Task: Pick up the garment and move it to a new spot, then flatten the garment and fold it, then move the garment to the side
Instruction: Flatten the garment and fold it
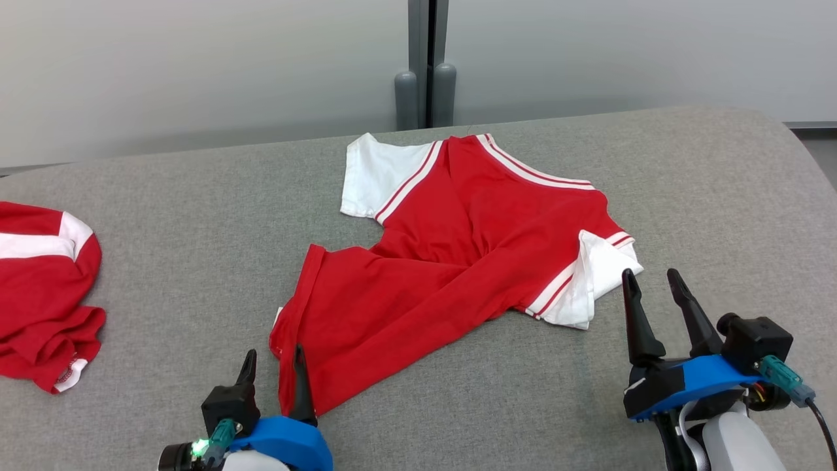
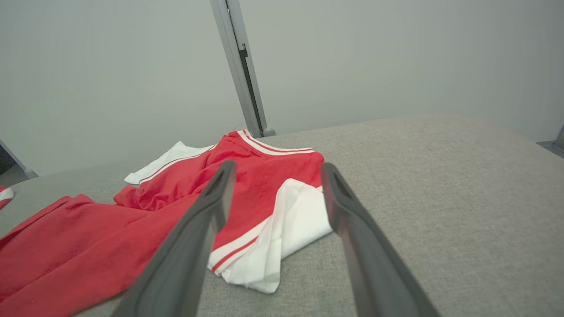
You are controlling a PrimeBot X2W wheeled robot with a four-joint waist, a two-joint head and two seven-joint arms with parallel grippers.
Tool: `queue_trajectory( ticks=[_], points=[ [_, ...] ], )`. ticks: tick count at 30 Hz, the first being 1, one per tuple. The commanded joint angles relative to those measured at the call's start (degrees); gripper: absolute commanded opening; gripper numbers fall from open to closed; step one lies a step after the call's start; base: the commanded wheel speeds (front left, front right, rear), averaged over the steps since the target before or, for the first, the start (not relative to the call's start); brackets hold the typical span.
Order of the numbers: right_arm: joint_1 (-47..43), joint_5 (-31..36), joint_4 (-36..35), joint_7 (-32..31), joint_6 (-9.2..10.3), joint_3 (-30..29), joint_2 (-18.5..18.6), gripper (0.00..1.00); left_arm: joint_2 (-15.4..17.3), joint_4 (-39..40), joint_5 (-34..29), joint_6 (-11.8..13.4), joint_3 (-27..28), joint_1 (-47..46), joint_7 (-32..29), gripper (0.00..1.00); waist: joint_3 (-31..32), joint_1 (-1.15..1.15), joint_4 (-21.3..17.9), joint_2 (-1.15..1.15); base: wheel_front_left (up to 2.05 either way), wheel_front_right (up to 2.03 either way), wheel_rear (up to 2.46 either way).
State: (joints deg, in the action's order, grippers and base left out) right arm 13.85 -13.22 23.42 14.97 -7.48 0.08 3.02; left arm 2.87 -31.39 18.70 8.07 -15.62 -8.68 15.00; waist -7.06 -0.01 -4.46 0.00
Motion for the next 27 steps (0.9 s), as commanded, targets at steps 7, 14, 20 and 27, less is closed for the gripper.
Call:
queue_trajectory(
  ticks=[7, 14, 20, 27],
  points=[
    [-3.32, -0.41, -0.19, 0.3, -0.03, 0.3, -0.08, 1.0, 0.01, 1.48, -2.64, 0.67, 1.88, 3.69, 0.27, 1.0, 2.69, 0.01, -0.64, 0.0, 0.0, 0.0, 0.0],
    [-5.51, 4.35, 0.52, 0.3, -0.02, 2.06, 0.0, 1.0, 0.01, 3.47, -6.76, 0.48, 2.52, 5.53, 0.27, 1.0, 5.11, 0.01, 1.43, 0.0, 0.0, 0.0, 0.0],
    [-6.53, 4.61, 1.29, 0.3, -0.02, 2.48, -0.02, 1.0, 0.02, 3.66, -8.24, -0.15, 3.11, 6.13, 0.27, 1.0, 6.52, 0.01, 2.5, 0.0, 0.0, 0.0, 0.0],
    [-6.53, 5.41, 2.32, 0.31, -0.02, 3.2, -0.02, 1.0, 0.01, 3.16, -8.55, -0.85, 2.93, 6.23, 0.27, 1.0, 7.08, 0.01, 2.94, 0.0, 0.0, 0.0, 0.0]
  ],
)
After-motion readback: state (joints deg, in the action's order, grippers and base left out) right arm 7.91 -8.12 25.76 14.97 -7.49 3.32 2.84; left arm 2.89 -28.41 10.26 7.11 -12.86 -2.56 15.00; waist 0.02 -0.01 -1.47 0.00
